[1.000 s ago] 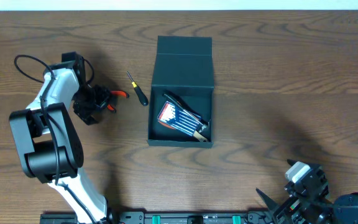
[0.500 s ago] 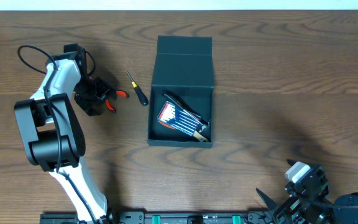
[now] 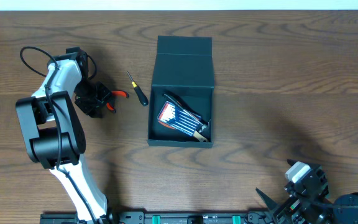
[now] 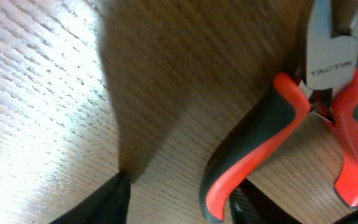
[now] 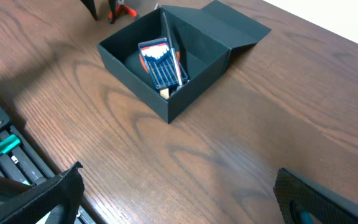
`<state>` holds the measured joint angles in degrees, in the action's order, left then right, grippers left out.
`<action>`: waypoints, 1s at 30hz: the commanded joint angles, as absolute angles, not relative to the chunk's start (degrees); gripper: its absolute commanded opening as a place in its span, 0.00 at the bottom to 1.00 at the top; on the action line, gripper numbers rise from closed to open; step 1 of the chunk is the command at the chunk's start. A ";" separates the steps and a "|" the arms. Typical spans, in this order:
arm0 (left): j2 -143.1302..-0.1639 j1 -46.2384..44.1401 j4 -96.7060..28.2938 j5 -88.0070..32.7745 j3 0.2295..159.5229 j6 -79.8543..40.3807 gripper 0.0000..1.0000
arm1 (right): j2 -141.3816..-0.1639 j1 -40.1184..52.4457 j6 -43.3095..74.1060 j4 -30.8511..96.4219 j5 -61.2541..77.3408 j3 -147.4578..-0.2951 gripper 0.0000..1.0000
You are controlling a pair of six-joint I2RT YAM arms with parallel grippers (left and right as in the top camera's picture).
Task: Pack container
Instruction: 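Lower the left gripper onto the red pliers and grasp them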
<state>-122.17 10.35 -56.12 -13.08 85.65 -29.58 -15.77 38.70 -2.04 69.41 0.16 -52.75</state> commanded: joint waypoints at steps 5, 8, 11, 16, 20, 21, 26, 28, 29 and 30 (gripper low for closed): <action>-123.33 10.31 -56.31 -12.21 86.61 -28.75 0.27 | -15.64 38.48 -1.32 69.41 -0.45 -52.77 0.99; -123.15 10.31 -56.27 -12.21 86.61 -28.75 0.20 | -15.64 38.48 -1.30 69.41 -0.45 -52.77 0.99; -122.96 10.31 -55.92 -12.21 86.61 -28.75 0.13 | -15.64 38.48 -1.30 69.41 -0.45 -52.77 0.99; -122.67 10.31 -55.18 -12.23 86.61 -29.23 0.06 | -15.64 38.48 -1.32 69.41 -0.45 -52.77 0.99; -122.02 10.31 -54.98 -12.27 86.61 -29.43 0.06 | -15.64 38.48 -1.32 69.41 -0.45 -52.77 0.99; -121.62 10.31 -54.98 -12.25 86.61 -29.43 0.06 | -15.64 38.50 -1.30 69.41 -0.45 -52.77 0.99; -118.08 10.15 -55.02 -12.47 86.61 -29.69 0.05 | -15.64 38.48 -1.30 69.41 -0.45 -52.77 0.99; -115.20 9.72 -55.00 -12.51 86.61 -30.52 0.06 | -15.64 38.50 -1.30 69.41 -0.45 -52.77 0.99; -113.25 9.26 -55.00 -12.49 86.61 -30.96 0.06 | -15.64 38.48 -1.32 69.41 -0.45 -52.77 0.99; -111.44 8.69 -55.00 -12.49 86.61 -31.33 0.06 | -15.64 38.48 -1.32 69.41 -0.45 -52.77 0.99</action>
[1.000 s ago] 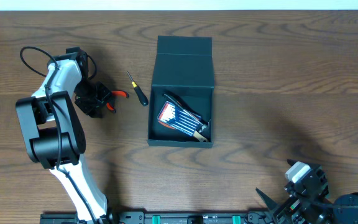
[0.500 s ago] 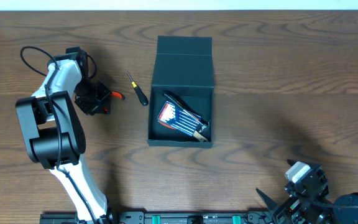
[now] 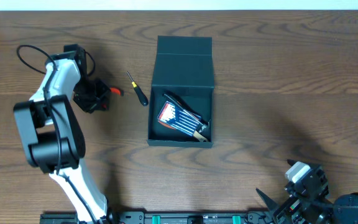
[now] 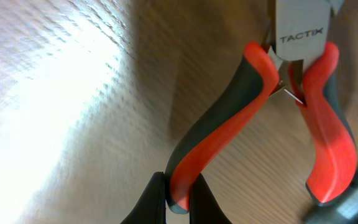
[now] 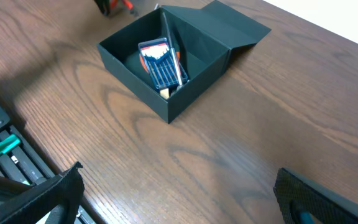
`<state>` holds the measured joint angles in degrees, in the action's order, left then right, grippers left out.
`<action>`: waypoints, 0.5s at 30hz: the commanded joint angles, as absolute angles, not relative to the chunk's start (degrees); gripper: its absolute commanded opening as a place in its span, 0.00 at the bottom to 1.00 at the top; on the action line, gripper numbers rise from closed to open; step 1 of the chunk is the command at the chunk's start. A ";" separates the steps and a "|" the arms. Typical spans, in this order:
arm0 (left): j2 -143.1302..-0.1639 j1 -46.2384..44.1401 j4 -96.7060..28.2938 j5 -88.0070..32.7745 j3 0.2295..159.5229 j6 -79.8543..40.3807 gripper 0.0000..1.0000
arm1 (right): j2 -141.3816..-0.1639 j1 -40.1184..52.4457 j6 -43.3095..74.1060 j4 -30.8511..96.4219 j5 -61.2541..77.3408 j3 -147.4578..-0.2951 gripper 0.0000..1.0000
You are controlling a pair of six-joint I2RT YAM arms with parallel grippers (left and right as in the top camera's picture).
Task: Pack container
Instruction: 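Lower the left gripper onto the red pliers and grasp them, then lift the pliers with the left gripper and release them in the box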
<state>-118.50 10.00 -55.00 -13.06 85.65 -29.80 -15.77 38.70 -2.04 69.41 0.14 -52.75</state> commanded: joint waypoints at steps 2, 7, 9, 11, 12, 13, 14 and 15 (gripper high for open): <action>-107.09 7.07 -54.98 -12.45 86.61 -32.27 0.06 | -15.64 38.50 -1.30 69.41 -0.45 -52.77 0.99; -97.34 0.56 -54.96 -12.38 86.61 -36.16 0.06 | -15.64 38.48 -1.32 69.41 -0.45 -52.77 0.99; -94.76 -3.09 -54.96 -11.92 86.61 -39.20 0.06 | -15.64 38.48 -1.32 69.41 -0.45 -52.77 0.99; -93.25 -7.38 -54.98 -10.72 86.61 -43.33 0.06 | -15.64 38.48 -1.30 69.41 -0.45 -52.77 0.99; -92.86 -9.91 -54.96 -10.11 86.61 -45.82 0.06 | -15.64 38.48 -1.30 69.41 -0.45 -52.77 0.99; -92.79 -12.12 -54.98 -9.67 86.61 -48.18 0.06 | -15.64 38.48 -1.30 69.41 -0.45 -52.77 0.99; -92.82 -15.00 -54.96 -9.37 86.61 -51.33 0.06 | -15.64 38.50 -1.30 69.41 -0.45 -52.77 0.99; -92.97 -16.82 -54.98 -8.99 86.59 -53.54 0.06 | -15.64 38.48 -1.32 69.41 -0.45 -52.77 0.99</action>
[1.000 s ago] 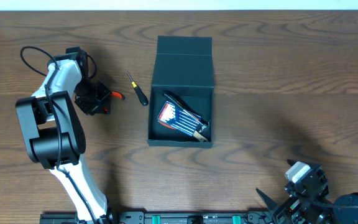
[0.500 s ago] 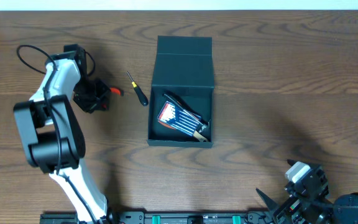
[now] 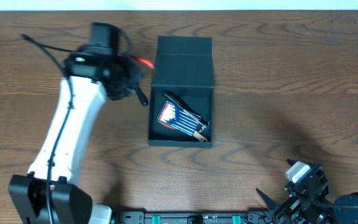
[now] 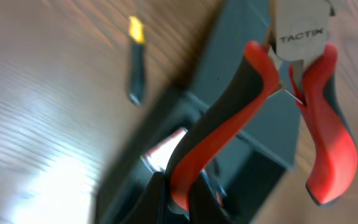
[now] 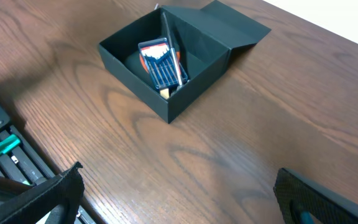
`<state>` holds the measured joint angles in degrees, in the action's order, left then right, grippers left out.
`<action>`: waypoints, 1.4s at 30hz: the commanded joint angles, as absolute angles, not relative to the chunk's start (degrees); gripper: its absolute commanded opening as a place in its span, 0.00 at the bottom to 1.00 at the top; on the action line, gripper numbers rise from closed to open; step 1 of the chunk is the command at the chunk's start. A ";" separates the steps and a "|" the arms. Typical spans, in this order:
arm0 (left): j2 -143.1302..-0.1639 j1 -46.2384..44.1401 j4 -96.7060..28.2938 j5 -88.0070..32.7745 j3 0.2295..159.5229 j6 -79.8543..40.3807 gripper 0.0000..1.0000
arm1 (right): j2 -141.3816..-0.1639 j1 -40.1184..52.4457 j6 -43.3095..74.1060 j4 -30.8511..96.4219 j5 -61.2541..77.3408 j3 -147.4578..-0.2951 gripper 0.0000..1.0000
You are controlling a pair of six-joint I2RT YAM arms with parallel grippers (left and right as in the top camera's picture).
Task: Pack container
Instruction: 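Lift the pliers with the left gripper and release them in the box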
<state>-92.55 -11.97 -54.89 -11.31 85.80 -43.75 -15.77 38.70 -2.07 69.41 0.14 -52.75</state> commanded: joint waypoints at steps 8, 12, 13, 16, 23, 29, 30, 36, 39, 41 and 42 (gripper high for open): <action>-96.07 -31.86 -55.00 -6.33 86.59 -75.22 0.06 | -15.64 38.48 -1.30 69.41 -0.45 -52.77 0.99; -98.61 -35.68 -55.02 -5.48 86.59 -80.82 0.06 | -15.64 38.50 -1.30 69.41 -0.45 -52.77 0.99; -99.39 -36.36 -55.05 -5.30 86.56 -82.24 0.06 | -15.64 38.48 -1.30 69.41 -0.45 -52.77 0.99; -101.67 -37.95 -55.02 -5.30 86.50 -86.43 0.06 | -15.64 38.48 -1.32 69.41 -0.45 -52.77 0.99; -105.14 -39.72 -55.05 -5.06 85.97 -93.86 0.06 | -15.64 38.48 -1.30 69.41 -0.45 -52.77 0.99; -105.47 -39.62 -54.94 -5.34 81.71 -100.01 0.06 | -15.64 38.50 -1.32 69.41 -0.45 -52.77 0.99; -105.67 -39.55 -54.61 -5.54 80.64 -100.88 0.06 | -15.64 38.48 -1.30 69.41 -0.45 -52.77 0.99; -108.12 -38.92 -51.31 -7.40 77.28 -101.01 0.06 | -15.64 38.48 -1.30 69.41 -0.45 -52.77 0.99; -108.97 -38.79 -50.61 -7.44 77.28 -101.01 0.06 | -15.64 38.48 -1.32 69.41 -0.45 -52.77 0.99; -109.38 -38.52 -49.80 -7.46 77.28 -101.01 0.13 | -15.64 38.48 -1.32 69.41 -0.47 -52.77 0.99; -109.56 -38.50 -49.50 -7.46 77.28 -101.01 0.17 | -15.64 38.50 -1.30 69.41 -0.45 -52.77 0.99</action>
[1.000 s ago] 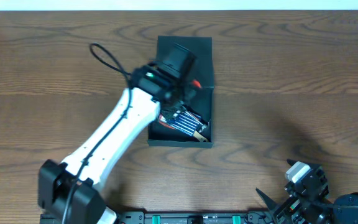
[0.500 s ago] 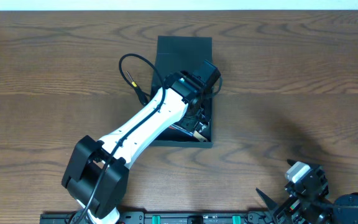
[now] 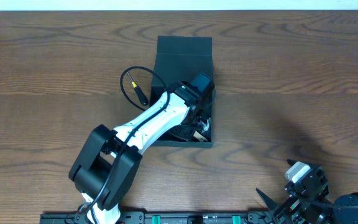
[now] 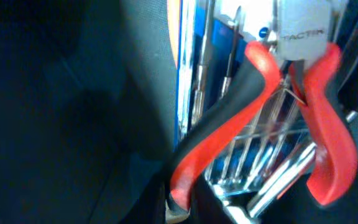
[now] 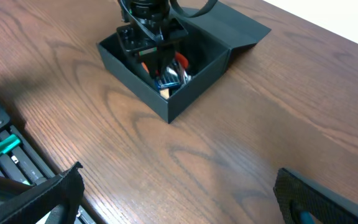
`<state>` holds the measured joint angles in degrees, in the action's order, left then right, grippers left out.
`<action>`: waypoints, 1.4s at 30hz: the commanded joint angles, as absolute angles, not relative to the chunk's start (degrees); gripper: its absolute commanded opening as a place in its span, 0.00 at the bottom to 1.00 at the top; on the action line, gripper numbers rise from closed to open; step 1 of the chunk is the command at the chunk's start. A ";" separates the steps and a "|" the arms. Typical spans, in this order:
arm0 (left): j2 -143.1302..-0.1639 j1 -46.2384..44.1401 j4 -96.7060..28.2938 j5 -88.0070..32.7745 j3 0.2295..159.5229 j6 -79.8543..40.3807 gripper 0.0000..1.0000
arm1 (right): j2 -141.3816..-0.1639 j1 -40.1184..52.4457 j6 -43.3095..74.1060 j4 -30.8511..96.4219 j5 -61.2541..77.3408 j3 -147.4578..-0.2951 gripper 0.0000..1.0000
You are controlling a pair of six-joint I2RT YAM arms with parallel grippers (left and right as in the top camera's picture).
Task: Pack container
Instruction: 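Lift the pliers with the left gripper and release them in the box, then move the left gripper to the yellow-handled screwdriver and grasp it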
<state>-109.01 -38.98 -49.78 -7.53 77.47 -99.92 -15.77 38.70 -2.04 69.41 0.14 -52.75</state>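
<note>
My left gripper point(image 4: 180, 200) is shut on one handle of the red-and-black pliers point(image 4: 253, 118) and holds them low inside the dark green box point(image 3: 166, 138). Under the pliers lies a pack of small screwdrivers point(image 4: 194, 74). In the overhead view the left arm point(image 3: 160, 121) covers most of the box's inside. The right wrist view shows the red handles point(image 5: 180, 60) down in the box point(image 5: 166, 102). A black screwdriver with a yellow tip point(image 3: 142, 95) lies on the table to the left of the box. My right gripper point(image 5: 179, 186) stands open near the table's front right corner, away from the box.
The box's lid point(image 3: 184, 48) lies open and flat behind it. A black cable point(image 3: 128, 76) loops from the left arm over the loose screwdriver. The wooden table point(image 3: 291, 81) stretches to both sides.
My left gripper, still shut on the pliers, has gone from above the box's left edge down into the box, over the screwdriver pack. The right arm has not moved.
The left gripper was open beside the pliers on the table at the far left. It was then shut on one handle there. Later it held them in the air by the box's lid, and now inside the box.
</note>
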 commanded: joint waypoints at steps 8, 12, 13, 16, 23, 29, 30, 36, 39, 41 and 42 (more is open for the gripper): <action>-108.05 -38.44 -48.07 -7.46 77.30 -101.01 0.54 | -15.64 38.48 -1.32 69.41 -0.47 -52.77 0.99; -104.60 -38.44 -48.12 -6.79 77.30 -100.99 0.54 | -15.64 38.48 -1.32 69.41 -0.45 -52.77 0.99; -103.57 -38.44 -48.12 -6.42 77.30 -100.99 0.54 | -15.64 38.50 -1.32 69.41 -0.45 -52.77 0.99; -99.57 -38.41 -48.18 -4.03 77.30 -100.99 0.54 | -15.64 38.48 -1.30 69.41 -0.45 -52.77 0.99; -91.02 -35.59 -49.65 1.43 77.32 -96.73 0.64 | -15.64 38.48 -1.30 69.41 -0.45 -52.77 0.99; -87.66 -25.96 -49.63 2.94 77.36 -78.06 0.88 | -15.64 38.48 -1.30 69.41 -0.45 -52.77 0.99; -87.66 -24.16 -49.63 2.74 77.36 -75.13 0.92 | -15.64 38.48 -1.30 69.41 -0.45 -52.77 0.99; -91.94 -12.29 -49.65 -2.46 77.73 -62.63 0.99 | -15.64 38.48 -1.30 69.41 -0.45 -52.77 0.99; -96.33 -8.29 -49.63 -4.97 79.26 -58.41 0.99 | -15.64 38.48 -1.30 69.41 -0.45 -52.77 0.99; -99.96 -6.17 -49.63 -6.74 80.93 -55.48 0.99 | -15.64 38.50 -1.32 69.41 -0.45 -52.77 0.99; -101.43 -5.45 -49.69 -7.38 81.67 -54.46 0.99 | -15.64 38.50 -1.30 69.41 -0.45 -52.77 0.99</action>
